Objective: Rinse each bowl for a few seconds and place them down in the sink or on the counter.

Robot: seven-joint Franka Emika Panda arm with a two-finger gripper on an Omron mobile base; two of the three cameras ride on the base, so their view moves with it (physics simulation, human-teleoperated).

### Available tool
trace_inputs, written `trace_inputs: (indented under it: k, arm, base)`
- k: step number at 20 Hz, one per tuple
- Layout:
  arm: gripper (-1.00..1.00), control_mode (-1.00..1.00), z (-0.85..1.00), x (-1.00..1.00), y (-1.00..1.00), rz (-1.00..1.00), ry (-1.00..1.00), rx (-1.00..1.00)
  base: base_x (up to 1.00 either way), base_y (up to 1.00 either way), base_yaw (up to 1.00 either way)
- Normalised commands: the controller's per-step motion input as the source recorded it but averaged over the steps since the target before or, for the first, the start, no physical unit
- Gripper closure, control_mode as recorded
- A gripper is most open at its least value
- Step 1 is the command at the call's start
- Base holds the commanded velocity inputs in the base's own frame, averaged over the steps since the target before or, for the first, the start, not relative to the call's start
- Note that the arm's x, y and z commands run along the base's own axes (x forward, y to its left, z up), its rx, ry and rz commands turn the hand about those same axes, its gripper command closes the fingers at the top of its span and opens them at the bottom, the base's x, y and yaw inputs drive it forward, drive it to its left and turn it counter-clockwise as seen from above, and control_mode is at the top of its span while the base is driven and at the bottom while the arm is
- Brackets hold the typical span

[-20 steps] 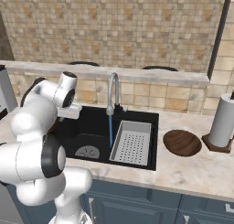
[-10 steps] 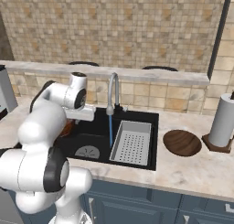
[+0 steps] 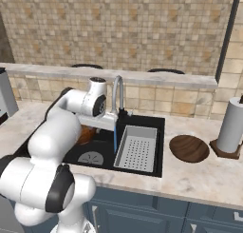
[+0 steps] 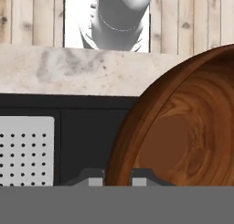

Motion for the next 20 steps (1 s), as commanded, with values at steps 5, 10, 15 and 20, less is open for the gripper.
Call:
trace_inputs:
  k: [5,10,15,20]
  arm:
    - [1.00,-1.00,-0.06,-0.07,-0.55,-0.29,0.01,-0.04]
    - [1.00,-1.00,-0.07,0.00,-0.44,-0.31,0.04,-0.02]
    - [1.00,-1.00,-0.04,0.00,-0.35,-0.28,0.05,-0.01]
    - [1.00,-1.00,0.00,0.00,-0.31,-0.23,0.01,0.00]
  base:
    - [0.00,0.00,0.00]
    - [0.00,0.00,0.00]
    - [0.00,0.00,0.00]
    - [0.00,0.00,0.00]
